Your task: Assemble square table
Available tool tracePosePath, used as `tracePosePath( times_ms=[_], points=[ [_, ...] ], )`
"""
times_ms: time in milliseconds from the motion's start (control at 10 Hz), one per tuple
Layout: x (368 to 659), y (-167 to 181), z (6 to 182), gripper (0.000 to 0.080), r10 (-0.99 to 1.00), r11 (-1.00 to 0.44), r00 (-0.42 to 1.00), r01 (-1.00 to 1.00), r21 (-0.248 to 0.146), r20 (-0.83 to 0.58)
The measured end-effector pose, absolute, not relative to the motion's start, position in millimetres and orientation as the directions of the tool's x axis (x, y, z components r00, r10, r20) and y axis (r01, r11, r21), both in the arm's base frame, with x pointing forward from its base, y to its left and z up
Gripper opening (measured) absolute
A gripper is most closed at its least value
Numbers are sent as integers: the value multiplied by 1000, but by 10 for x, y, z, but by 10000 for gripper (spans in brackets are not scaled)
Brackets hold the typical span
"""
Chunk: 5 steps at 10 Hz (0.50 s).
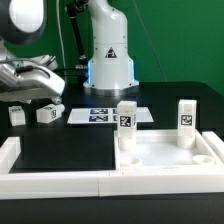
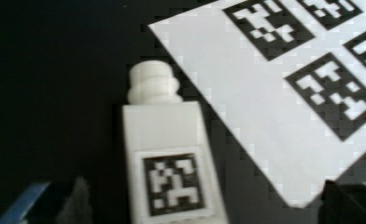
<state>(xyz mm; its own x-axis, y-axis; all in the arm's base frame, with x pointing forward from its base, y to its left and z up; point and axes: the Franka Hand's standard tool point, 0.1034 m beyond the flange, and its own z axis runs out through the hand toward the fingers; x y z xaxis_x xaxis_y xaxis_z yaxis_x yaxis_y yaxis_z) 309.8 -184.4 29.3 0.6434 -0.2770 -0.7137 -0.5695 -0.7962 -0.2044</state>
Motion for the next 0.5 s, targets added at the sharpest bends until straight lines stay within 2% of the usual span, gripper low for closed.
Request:
tracePosePath(
  times_ms=[100,300,500],
  points=[
    [3080,-1845,242,649,-275,-797,636,-570,-198,-721],
    [3015,-1778,135,649,-295,-786,582,-598,-153,-757],
    [3037,-1734,130,649,-292,-792,581,-592,-148,-759]
  ],
)
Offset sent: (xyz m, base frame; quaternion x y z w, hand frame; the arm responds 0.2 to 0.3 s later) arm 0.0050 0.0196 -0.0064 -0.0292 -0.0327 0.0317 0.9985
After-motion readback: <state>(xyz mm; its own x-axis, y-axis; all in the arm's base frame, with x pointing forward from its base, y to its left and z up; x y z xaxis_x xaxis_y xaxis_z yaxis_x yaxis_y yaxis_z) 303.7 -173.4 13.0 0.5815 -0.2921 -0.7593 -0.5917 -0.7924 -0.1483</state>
